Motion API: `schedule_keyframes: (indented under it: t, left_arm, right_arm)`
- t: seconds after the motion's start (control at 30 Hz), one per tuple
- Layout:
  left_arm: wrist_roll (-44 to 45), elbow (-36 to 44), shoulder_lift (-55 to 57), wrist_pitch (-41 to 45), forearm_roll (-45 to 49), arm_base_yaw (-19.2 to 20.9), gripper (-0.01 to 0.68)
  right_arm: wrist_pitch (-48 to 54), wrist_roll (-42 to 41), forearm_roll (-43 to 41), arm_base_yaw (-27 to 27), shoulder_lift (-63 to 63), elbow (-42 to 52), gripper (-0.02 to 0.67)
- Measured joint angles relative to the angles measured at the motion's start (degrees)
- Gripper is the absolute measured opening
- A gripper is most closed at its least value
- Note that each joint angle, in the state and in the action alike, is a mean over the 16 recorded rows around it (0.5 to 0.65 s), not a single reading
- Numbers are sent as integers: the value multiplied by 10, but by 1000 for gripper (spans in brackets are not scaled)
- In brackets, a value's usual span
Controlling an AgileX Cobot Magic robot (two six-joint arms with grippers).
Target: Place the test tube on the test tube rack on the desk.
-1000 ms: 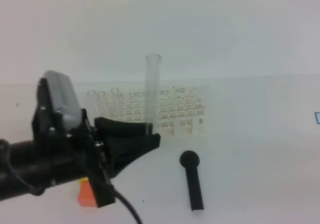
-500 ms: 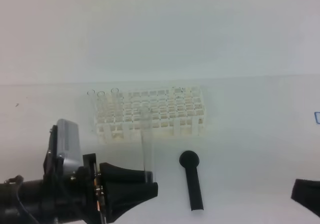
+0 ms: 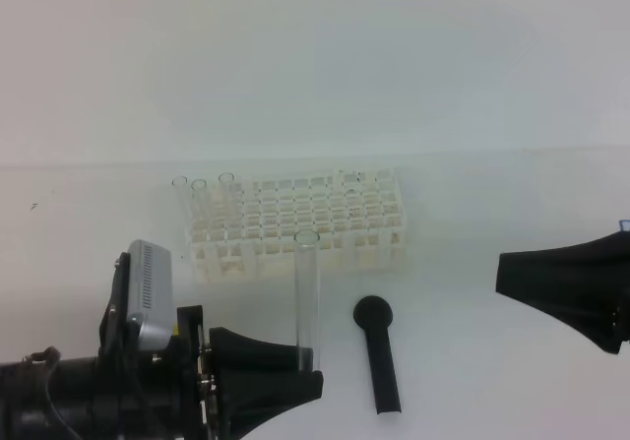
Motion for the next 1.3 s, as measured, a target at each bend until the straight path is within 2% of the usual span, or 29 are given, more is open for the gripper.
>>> schedule_keyframes:
  t: [0.23,0.43,0.7,1.0,1.17,1.3]
  left_arm:
    - [-2,0,0,0,0,0,113]
    - [-2,-1,0,1,0,0,113]
    - [-2,0,0,1,-8,0,113]
    - [1,0,0,1,-8,0,113]
    - [8,0,0,1,-12,0,113]
    - [13,0,0,2,-4,0,113]
  right_arm:
    - [-1,-51,34,34,40,-20,37]
    - [-22,-67,37,76,54,-38,110]
    - [-54,-26,39,113,76,-67,244]
    - [-63,21,41,124,105,-95,408]
    - [-60,27,42,131,123,-112,471]
    - [-57,28,42,146,142,-130,493]
